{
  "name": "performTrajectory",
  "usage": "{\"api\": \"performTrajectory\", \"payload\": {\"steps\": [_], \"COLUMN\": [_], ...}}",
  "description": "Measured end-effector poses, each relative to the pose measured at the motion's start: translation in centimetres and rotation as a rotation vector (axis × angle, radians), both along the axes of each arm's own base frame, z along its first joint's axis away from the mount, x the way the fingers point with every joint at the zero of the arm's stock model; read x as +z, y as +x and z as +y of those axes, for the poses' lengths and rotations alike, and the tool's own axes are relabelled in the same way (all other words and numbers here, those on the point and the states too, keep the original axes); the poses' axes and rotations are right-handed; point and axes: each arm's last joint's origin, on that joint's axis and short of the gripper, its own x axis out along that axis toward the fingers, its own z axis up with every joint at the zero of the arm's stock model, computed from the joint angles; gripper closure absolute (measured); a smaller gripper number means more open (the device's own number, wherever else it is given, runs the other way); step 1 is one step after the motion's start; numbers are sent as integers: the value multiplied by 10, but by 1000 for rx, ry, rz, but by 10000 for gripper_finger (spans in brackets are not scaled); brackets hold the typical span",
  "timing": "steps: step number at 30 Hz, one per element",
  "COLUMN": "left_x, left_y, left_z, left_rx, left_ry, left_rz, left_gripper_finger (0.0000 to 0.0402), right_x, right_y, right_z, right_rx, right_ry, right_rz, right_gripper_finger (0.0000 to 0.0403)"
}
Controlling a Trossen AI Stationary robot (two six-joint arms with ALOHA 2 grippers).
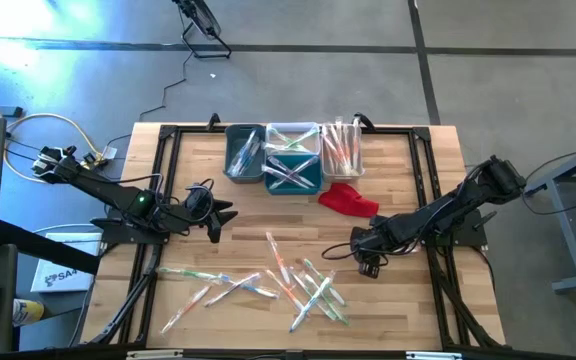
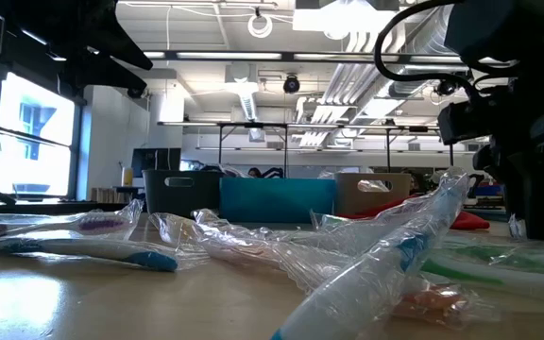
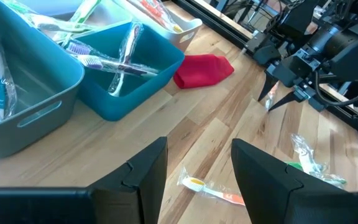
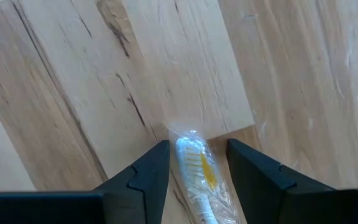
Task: Pick & Place Toothbrushes
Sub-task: Put the orange toothbrush into the white bin
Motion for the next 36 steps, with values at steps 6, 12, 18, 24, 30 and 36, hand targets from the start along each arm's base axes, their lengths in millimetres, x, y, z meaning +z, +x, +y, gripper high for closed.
{"api": "performTrajectory", "payload": {"steps": [6,12,18,24,30,36], "left_x": [0,0,0,0,0,0], "left_y": [0,0,0,0,0,0], "left_z": [0,0,0,0,0,0], "left_rx": [0,0,0,0,0,0], "left_ry": [0,1,2,2,2,1], "left_rz": [0,2,5,4,4,4], "left_gripper_finger": [226,226,226,226,226,226], "right_x": [0,-1,0,0,10,25], "right_y": [0,1,1,2,13,24], "right_z": [0,0,0,0,5,8], "right_rx": [-5,-6,-6,-6,-3,-11], "right_ry": [-9,-12,-10,-6,20,4], "right_rz": [-11,-13,-17,-24,-71,-132], "right_gripper_finger": [290,340,364,373,375,376]}}
